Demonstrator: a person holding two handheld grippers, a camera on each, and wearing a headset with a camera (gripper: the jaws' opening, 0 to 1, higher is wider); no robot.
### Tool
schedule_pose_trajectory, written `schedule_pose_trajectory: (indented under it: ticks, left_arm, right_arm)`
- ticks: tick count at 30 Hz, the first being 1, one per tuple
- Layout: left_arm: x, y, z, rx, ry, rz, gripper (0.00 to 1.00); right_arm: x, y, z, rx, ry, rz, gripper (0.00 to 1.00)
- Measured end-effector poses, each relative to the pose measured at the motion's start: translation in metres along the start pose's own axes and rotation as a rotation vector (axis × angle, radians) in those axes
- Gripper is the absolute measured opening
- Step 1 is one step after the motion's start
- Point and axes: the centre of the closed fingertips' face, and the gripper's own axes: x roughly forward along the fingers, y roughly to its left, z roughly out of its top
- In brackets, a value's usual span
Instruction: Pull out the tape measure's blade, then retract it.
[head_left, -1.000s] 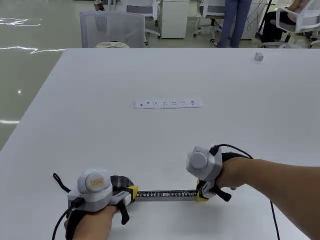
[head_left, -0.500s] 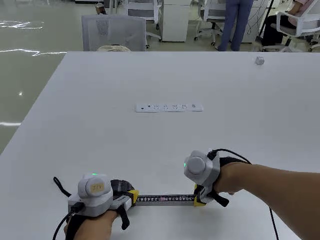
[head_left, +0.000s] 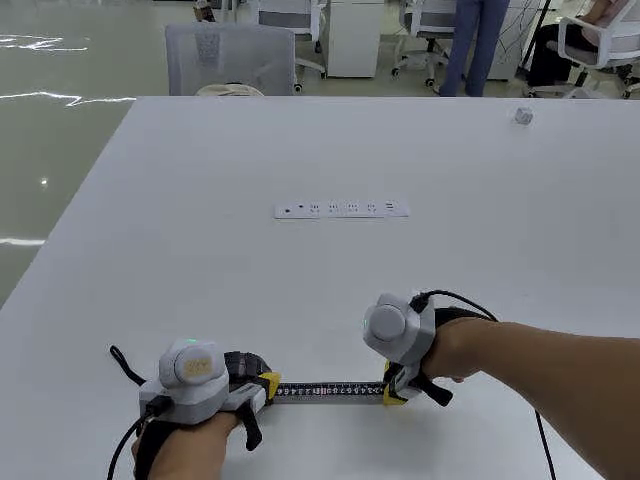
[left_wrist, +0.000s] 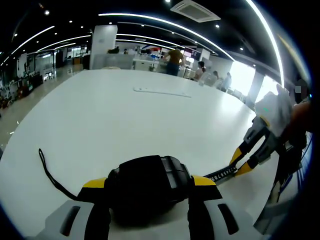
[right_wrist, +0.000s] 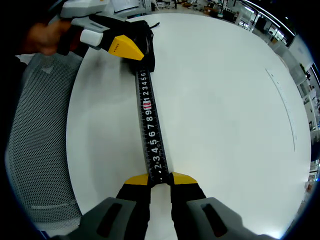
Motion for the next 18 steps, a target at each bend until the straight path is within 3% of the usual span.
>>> schedule_pose_trajectory:
  ticks: [18]
  left_arm:
    - [0.0004,-0.0002,-0.0002,-0.005,0.003,-0.006,0.59]
  right_arm:
    - [0.0021,0.0013,0.0081,0.007,-0.015,0.000,0.14]
